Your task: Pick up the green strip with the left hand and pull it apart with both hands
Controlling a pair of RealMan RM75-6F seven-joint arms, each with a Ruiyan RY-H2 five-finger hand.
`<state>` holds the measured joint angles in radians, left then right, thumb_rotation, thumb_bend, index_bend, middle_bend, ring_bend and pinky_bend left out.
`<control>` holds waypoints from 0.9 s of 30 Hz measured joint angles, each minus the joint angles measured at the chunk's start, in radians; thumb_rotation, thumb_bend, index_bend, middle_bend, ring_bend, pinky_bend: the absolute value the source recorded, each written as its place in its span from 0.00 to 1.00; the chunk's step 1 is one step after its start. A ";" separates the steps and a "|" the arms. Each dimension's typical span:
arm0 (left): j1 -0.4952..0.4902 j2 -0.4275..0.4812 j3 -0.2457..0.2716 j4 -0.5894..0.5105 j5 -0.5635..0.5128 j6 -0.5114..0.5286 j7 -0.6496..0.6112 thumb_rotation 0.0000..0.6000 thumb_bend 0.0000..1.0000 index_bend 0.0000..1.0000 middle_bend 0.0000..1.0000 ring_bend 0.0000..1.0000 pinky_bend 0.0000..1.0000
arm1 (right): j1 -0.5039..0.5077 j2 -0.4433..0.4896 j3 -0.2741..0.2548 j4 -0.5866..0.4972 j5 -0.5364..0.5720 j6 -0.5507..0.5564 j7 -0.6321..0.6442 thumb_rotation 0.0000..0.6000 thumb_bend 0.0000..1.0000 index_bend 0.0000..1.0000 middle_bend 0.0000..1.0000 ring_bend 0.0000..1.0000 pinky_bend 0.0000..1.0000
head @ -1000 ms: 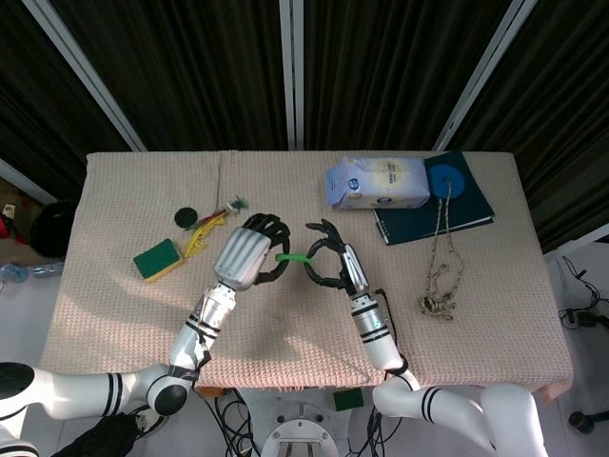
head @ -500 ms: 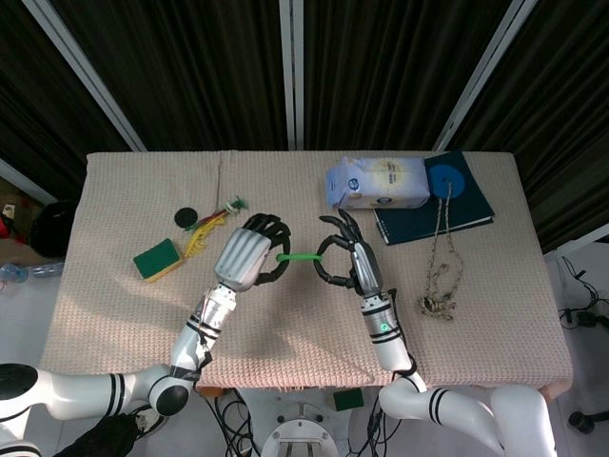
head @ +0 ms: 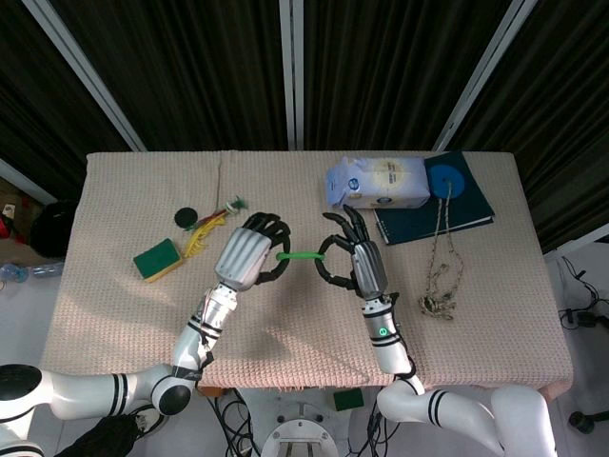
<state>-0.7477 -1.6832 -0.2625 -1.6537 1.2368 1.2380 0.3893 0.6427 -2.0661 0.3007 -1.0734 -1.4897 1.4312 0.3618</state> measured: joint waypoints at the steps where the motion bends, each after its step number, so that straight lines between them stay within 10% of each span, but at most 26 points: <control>1: 0.001 0.000 0.000 0.000 0.001 0.001 0.000 0.96 0.35 0.55 0.36 0.23 0.21 | 0.000 -0.001 0.001 0.001 -0.002 0.006 -0.012 1.00 0.36 0.59 0.16 0.00 0.00; 27: 0.062 0.056 0.021 -0.032 0.050 0.059 -0.022 0.96 0.35 0.56 0.36 0.23 0.21 | -0.045 0.071 0.029 -0.066 0.003 0.088 -0.057 1.00 0.36 0.59 0.16 0.00 0.00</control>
<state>-0.6857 -1.6275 -0.2416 -1.6854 1.2865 1.2970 0.3671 0.5982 -1.9956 0.3293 -1.1390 -1.4871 1.5189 0.3052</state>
